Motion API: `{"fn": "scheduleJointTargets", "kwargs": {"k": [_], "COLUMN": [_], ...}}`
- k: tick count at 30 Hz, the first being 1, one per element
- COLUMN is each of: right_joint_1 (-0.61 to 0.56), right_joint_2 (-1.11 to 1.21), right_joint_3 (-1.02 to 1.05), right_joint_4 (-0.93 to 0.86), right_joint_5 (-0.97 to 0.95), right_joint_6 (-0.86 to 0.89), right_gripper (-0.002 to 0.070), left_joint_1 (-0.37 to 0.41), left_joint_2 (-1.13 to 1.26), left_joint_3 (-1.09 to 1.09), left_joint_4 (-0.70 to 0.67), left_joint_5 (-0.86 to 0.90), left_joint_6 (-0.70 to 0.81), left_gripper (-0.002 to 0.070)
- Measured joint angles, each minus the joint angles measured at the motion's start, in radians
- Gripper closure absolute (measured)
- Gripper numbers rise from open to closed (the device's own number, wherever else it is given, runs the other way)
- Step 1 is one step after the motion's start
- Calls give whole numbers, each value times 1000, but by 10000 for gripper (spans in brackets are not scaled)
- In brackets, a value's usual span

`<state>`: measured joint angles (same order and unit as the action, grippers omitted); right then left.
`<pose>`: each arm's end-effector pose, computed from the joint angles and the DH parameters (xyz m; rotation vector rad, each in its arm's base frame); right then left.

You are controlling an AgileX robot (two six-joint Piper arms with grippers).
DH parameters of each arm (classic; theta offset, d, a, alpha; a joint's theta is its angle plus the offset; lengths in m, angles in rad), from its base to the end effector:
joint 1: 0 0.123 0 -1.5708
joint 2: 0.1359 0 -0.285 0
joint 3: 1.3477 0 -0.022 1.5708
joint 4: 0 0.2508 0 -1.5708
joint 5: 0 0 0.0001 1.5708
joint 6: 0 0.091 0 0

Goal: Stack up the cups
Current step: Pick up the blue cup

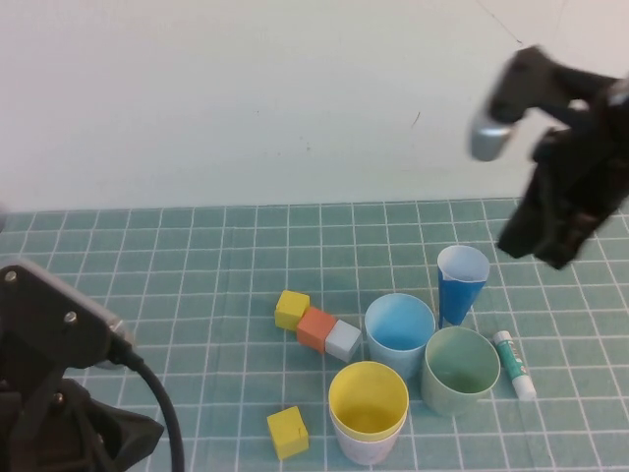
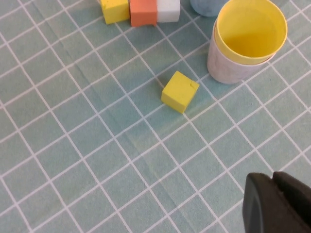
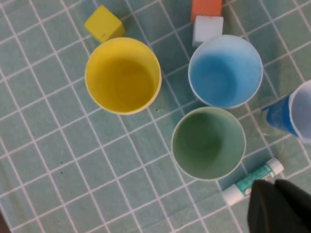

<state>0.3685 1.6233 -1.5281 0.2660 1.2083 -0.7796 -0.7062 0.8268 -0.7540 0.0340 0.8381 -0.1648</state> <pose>0.3053 0.1419 0.3406 -1.4254 2.3301 0.2573 0.1152 -0.0952 0.3157 0.6637 2.3334 -0.3635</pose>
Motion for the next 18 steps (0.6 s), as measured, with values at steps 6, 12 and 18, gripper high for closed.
{"fn": "scheduleJointTargets", "kwargs": {"k": [6,12,18], "right_joint_1": [102,146,148], "right_joint_2": [226,401,525], "right_joint_3": [-174,-284,-373], "right_joint_4": [-104,-92,-79], "right_joint_5": [16,16,16], "right_joint_6": [41,84,142], "right_gripper": [647,391,238], "left_joint_1": [0,0,0], "left_joint_2": [-9,-9,-9], "left_joint_3": [5,5,5], "left_joint_4": [18,38,61], "left_joint_5": [-2,-2,-2], "left_joint_6": [0,0,0], "left_gripper": [675,677,677]}}
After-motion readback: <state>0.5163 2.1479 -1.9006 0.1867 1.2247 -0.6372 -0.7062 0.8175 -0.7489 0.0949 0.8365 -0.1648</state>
